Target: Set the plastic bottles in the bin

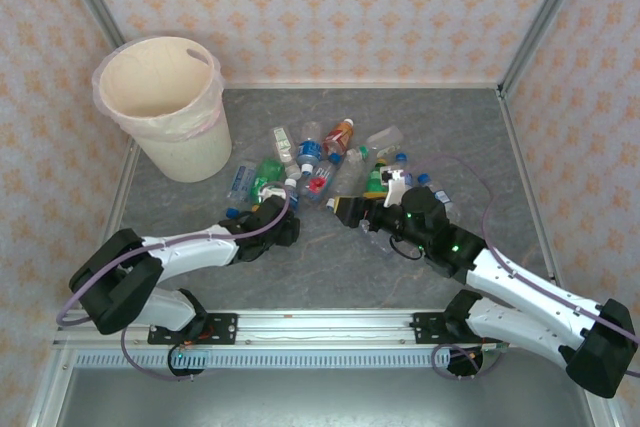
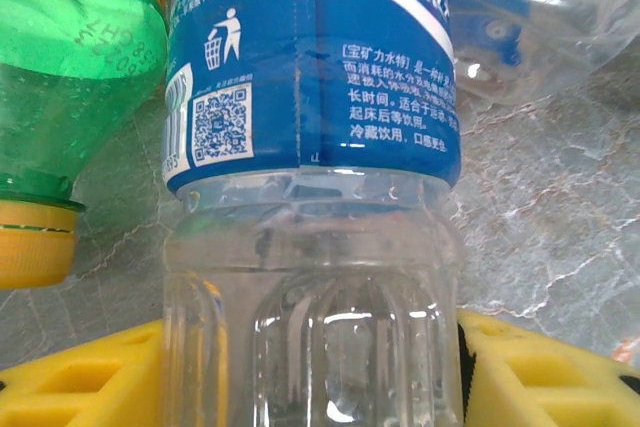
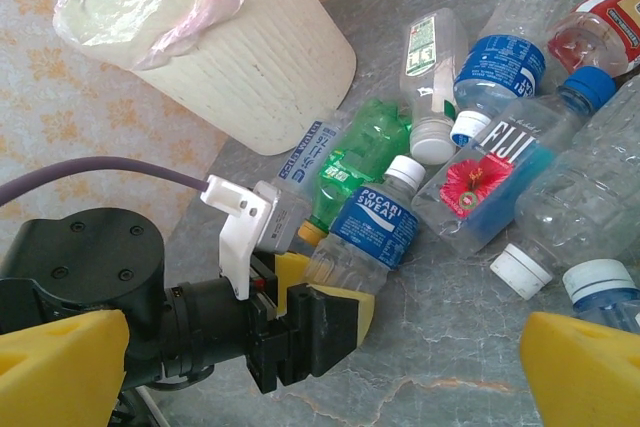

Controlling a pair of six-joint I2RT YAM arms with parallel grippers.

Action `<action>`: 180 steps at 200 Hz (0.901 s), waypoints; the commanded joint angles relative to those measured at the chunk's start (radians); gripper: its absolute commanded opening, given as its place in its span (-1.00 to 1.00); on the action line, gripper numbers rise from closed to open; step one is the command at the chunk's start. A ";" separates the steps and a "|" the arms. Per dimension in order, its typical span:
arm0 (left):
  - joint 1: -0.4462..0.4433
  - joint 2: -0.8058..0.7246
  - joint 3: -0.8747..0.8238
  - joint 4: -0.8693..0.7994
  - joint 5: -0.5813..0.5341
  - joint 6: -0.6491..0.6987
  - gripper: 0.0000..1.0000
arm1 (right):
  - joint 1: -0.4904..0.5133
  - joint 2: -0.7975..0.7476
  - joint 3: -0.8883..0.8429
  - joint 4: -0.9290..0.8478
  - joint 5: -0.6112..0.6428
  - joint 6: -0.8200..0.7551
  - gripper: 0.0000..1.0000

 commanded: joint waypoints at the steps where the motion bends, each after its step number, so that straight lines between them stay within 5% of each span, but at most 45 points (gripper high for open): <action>1: -0.015 -0.071 0.040 -0.031 -0.029 0.002 0.12 | 0.004 -0.017 -0.001 0.019 -0.012 -0.015 0.99; 62: -0.023 -0.312 0.086 -0.091 -0.075 -0.030 0.08 | 0.004 -0.035 0.009 0.035 -0.045 -0.007 0.99; 126: -0.015 -0.444 0.311 -0.233 -0.262 0.021 0.08 | 0.003 -0.112 -0.029 0.161 -0.168 -0.018 0.99; 180: 0.145 -0.426 0.534 -0.308 -0.323 0.085 0.08 | 0.005 -0.153 -0.025 0.180 -0.207 -0.039 0.99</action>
